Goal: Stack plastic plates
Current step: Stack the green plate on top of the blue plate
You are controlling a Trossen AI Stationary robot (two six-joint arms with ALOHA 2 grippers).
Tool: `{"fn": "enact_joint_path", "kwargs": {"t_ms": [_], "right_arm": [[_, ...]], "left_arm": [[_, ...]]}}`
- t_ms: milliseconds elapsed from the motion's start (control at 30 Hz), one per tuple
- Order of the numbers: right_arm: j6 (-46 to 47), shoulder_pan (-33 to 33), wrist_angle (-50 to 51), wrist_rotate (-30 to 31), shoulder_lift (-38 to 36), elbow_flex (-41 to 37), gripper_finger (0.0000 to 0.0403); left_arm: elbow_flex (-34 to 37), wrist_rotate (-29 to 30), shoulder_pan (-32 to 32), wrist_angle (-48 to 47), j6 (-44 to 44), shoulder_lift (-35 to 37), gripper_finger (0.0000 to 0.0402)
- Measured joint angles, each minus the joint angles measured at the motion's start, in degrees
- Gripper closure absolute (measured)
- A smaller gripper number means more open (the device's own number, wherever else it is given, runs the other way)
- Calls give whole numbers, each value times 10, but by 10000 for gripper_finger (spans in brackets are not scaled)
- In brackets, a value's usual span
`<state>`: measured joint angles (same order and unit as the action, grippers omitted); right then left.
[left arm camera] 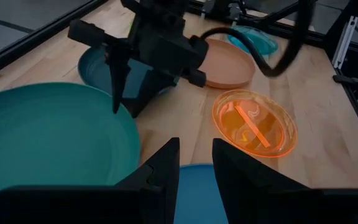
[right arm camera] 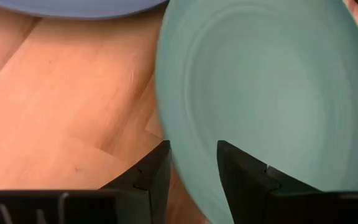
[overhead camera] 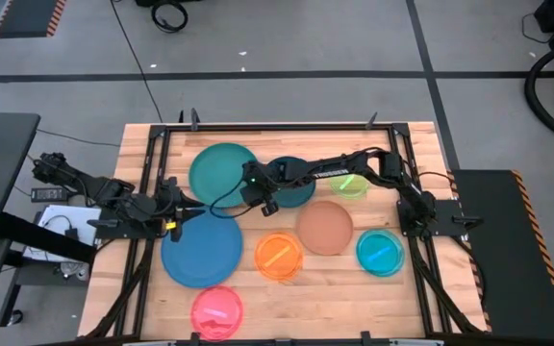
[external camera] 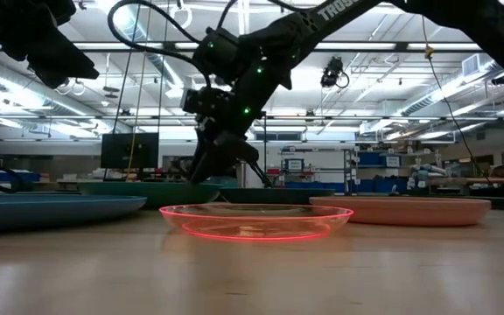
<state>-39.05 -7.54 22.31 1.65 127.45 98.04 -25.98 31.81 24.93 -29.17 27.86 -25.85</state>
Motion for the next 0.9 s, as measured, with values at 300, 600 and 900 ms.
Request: {"fn": "enact_joint_path", "kwargs": {"t_ms": [300,600,900], "right_arm": [[-2,2,-8,18,25,-1,269],[-4,-1,-19,49,39,-1,308],[-17,5,-21,119,36,0,368]], "left_arm": [[0,0,0,0,0,0,299],[0,0,0,0,0,0,299],[0,0,0,1,0,0,299]]}}
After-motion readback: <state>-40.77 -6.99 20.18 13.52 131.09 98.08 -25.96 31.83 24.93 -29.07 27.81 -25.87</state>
